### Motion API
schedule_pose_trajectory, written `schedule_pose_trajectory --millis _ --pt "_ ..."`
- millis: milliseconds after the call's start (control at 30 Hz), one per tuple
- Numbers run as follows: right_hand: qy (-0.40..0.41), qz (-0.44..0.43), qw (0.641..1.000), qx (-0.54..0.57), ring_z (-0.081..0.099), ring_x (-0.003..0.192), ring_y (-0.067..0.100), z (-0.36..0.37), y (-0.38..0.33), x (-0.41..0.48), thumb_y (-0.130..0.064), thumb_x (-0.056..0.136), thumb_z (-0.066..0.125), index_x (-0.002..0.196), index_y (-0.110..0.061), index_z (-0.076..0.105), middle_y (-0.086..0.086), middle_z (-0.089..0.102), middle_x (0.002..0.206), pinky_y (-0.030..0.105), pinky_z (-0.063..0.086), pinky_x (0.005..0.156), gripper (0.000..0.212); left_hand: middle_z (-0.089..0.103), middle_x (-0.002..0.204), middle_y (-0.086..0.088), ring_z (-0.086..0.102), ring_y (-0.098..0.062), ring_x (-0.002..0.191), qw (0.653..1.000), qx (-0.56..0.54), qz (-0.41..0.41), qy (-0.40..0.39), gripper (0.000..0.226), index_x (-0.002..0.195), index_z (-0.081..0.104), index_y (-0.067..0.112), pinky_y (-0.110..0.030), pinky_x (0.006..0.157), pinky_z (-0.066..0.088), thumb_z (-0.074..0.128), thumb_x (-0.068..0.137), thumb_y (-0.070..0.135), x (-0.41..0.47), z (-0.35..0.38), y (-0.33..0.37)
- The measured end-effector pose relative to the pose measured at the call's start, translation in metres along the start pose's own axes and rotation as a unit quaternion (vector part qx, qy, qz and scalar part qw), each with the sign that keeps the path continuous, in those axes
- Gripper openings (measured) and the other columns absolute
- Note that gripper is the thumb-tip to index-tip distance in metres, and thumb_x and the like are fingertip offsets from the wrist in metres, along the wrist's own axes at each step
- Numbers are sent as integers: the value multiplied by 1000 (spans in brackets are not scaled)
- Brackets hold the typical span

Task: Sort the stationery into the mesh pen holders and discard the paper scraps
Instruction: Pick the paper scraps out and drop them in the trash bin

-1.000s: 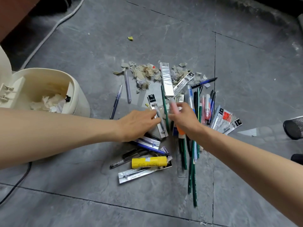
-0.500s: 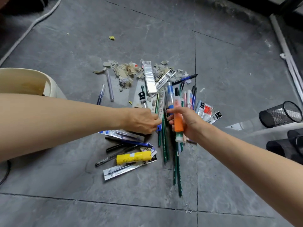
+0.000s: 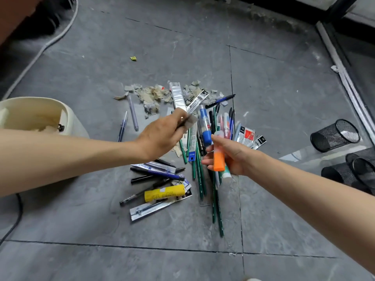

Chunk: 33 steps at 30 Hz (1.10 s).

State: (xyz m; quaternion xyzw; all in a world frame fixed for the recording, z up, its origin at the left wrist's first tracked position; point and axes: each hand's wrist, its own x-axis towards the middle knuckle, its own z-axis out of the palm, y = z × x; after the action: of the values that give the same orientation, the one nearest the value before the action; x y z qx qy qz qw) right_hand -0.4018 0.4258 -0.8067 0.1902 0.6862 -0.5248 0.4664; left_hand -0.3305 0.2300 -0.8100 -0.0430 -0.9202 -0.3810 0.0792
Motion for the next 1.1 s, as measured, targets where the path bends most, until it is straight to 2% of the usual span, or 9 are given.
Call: schedule_pose_trajectory --millis 100,267,433,533,600,800,933,1033,1100 --pt "-15 3 1000 11 68 60 24 4 -2 -4 -44 92 54 88 -4 56 16 64 81 28 55 51 40 56 71 0 55 -21 62 987 -104 -122 17 24 121 41 18 -37 58 47 44 97 17 1 -4 14" --pt "10 -14 999 -33 62 74 23 12 -1 -10 -47 91 53 102 -7 53 8 62 86 35 54 69 41 48 72 -4 36 -14 47 922 -197 -326 -73 29 127 44 15 -21 39 30 42 98 15 -2 -5 5" --pt "-18 37 987 -158 56 84 24 13 6 -24 -46 95 47 90 -9 65 11 57 96 35 50 69 41 60 90 -9 57 -15 59 919 -136 -320 -184 33 125 47 15 -21 45 43 53 93 9 -27 -7 3" --pt "-25 51 990 -128 55 74 21 16 15 -29 -44 96 47 90 -7 63 11 57 89 33 50 68 41 49 121 -10 59 -22 94 933 49 -235 -266 50 133 44 22 -31 83 49 63 87 24 -41 -6 5" --pt "-22 50 995 -86 53 68 19 21 19 -32 -44 97 45 91 -6 59 10 57 86 30 49 65 41 38 118 -5 55 -24 97 936 82 -209 -272 48 128 48 25 -37 92 46 65 85 35 -47 -4 15" --pt "-36 20 999 -19 52 60 15 38 20 -35 -49 97 41 95 -5 56 10 56 78 23 47 53 47 56 77 -1 50 -10 58 880 -175 -310 -314 27 103 56 16 -17 46 38 61 89 38 -56 14 54" --pt "-48 16 999 10 50 50 12 43 24 -36 -50 95 46 94 -6 57 8 55 71 20 45 43 45 57 68 -3 50 -12 51 862 -231 -358 -276 16 105 56 19 -19 45 35 56 92 28 -61 24 55" --pt "-87 -6 996 7 54 70 15 43 23 -38 -15 95 52 104 -8 54 11 59 91 27 50 66 11 53 61 -4 45 -14 48 857 -210 -399 -248 16 97 51 12 -20 44 34 52 94 28 -60 24 49" --pt "-68 -18 997 11 56 84 20 40 24 -36 13 87 48 123 -8 50 20 55 114 30 49 81 42 52 58 -6 41 -15 44 842 -192 -434 -256 25 95 45 10 -19 42 31 48 96 34 -64 24 43"
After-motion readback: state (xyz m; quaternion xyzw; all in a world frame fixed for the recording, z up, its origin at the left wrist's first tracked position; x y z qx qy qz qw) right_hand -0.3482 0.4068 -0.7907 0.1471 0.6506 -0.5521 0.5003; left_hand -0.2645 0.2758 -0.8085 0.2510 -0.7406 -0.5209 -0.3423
